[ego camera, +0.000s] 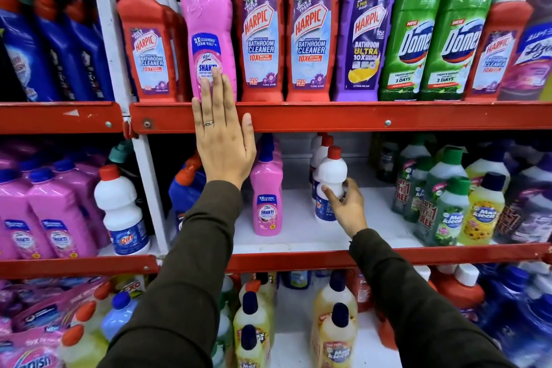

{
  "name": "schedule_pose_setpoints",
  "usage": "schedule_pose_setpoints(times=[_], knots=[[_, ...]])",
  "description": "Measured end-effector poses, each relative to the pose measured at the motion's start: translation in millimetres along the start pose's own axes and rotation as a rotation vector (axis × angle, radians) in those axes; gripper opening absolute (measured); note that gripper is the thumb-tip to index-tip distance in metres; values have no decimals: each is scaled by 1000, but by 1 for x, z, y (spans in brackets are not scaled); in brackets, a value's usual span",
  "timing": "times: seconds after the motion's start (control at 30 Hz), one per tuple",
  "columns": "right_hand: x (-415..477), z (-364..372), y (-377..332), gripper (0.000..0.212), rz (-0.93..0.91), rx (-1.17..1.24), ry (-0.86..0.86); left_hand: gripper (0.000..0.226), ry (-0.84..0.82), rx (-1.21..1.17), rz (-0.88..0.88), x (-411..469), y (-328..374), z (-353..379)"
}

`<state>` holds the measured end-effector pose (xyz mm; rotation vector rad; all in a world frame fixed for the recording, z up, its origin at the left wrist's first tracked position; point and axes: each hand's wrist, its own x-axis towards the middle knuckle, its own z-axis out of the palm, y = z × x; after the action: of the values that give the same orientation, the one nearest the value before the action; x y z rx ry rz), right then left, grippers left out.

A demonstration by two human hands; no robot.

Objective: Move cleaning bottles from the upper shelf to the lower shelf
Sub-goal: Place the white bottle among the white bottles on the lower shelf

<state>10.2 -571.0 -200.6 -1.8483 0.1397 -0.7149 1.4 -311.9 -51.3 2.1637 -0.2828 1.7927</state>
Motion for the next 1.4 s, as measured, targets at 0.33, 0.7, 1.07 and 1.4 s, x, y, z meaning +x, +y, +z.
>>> schedule_pose_setpoints(times=[0.33,0.7,1.07,1.4], knots=[[4,1,-1,48,30,6,-37,62,-6,-11,6,0,0,-1],[5,2,2,49,31,7,-51,62,-10,-19,23,-2,-2,-1],[3,1,1,51,26,45,-105,62,-21,-44,15,-2,-2,-1],[-13,-1,-10,71,-5,-70,-32,62,-45,-46,15,-1,-2,-4]])
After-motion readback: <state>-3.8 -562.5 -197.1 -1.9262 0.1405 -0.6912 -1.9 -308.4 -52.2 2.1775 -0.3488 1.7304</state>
